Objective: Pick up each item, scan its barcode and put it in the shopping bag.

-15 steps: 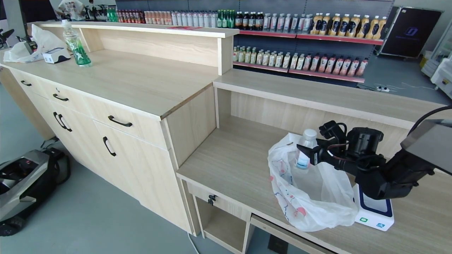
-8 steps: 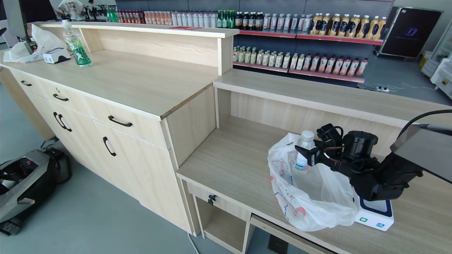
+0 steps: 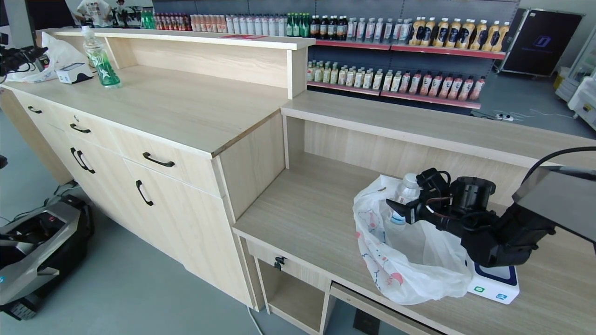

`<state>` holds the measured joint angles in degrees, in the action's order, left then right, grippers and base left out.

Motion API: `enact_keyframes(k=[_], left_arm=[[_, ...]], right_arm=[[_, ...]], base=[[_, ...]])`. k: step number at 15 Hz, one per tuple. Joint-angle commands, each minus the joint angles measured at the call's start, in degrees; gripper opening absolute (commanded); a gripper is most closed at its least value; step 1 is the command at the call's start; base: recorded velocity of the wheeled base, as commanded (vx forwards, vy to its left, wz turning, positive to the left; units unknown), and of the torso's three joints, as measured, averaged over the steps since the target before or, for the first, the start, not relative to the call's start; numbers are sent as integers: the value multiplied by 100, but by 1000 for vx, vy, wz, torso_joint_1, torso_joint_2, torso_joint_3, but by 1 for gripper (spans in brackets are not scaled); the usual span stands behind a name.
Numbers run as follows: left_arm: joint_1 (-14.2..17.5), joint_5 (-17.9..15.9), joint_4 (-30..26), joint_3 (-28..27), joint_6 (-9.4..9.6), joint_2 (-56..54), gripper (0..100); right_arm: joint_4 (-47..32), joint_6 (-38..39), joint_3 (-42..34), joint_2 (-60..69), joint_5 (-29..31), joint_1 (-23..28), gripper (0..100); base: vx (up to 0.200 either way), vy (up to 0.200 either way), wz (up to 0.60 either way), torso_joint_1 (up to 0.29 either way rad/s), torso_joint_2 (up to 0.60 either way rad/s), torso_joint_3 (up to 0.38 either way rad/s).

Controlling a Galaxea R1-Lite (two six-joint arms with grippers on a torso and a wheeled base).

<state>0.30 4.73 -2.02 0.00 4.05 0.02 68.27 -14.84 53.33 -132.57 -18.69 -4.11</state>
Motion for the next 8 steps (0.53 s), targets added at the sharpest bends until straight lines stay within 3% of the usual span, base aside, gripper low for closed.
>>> enact_keyframes(k=[1,6,8], left_arm=[[-4,2,0,0,0,-2,100],[5,2,0,0,0,-2,100],[5,2,0,0,0,-2,100]], right_arm=[[-103,7,-25,258,-38,50,100],[-604,-19,-227,909,-161,217,100],[-938,-63,-763,1946,-161,261,100]], base=[[0,0,0,0,0,0],[0,0,0,0,0,0],[0,0,0,0,0,0]])
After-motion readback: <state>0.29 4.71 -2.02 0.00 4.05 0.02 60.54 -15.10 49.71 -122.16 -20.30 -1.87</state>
